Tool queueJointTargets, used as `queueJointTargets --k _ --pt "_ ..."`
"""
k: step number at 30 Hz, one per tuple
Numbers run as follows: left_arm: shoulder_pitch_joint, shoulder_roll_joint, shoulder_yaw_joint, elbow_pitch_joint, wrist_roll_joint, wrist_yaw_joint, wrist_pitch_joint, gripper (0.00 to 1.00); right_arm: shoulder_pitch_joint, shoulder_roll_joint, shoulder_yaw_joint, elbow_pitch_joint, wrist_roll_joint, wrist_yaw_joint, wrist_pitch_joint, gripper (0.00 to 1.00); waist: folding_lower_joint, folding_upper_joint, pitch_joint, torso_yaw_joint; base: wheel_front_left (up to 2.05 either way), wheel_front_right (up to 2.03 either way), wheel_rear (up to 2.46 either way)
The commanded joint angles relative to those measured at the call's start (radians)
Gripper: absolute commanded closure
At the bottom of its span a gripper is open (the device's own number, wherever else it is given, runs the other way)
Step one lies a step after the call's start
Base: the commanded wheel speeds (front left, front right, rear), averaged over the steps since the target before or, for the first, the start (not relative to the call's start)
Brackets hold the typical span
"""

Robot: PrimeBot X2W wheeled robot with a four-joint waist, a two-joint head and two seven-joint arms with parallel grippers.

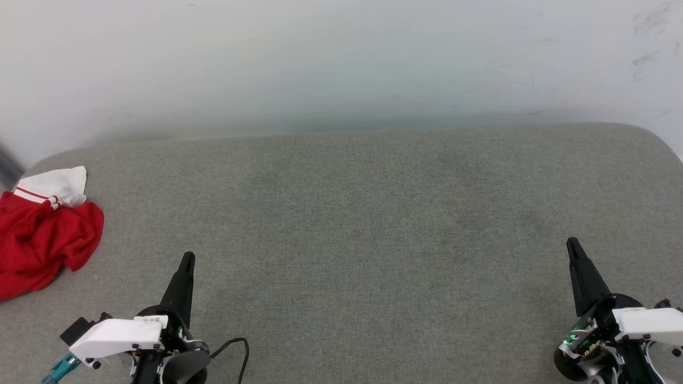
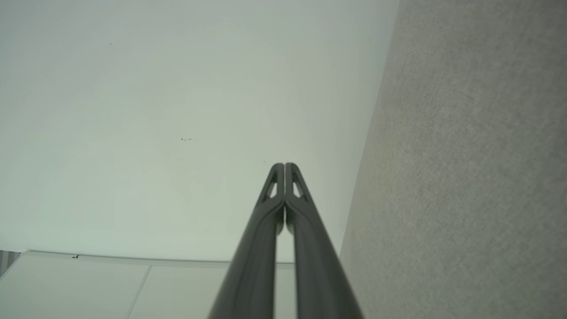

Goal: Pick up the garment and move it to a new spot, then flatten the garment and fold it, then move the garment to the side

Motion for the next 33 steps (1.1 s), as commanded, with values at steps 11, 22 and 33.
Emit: queueJointTargets --k 11,22,33 --pt "-0.008 -0.001 0.004 0.000 0.003 -0.003 0.002 1.00 -0.012 0.003 0.000 0.001 -0.005 0.000 0.001 1.00 0.0000 -0.0001 0.000 0.000 0.00 0.00 0.00" --pt "-0.008 -0.001 0.004 0.000 0.002 -0.003 0.002 1.00 -0.012 0.003 0.000 0.001 -0.005 0.000 0.001 1.00 0.0000 -0.0001 0.000 0.000 0.00 0.00 0.00" --pt "0.027 -0.002 -0.009 -0.013 0.014 0.000 -0.034 0.00 0.025 0.001 0.009 0.016 -0.018 0.000 -0.034 0.00 0.0000 -0.0001 0.001 0.000 0.00 0.00 0.00"
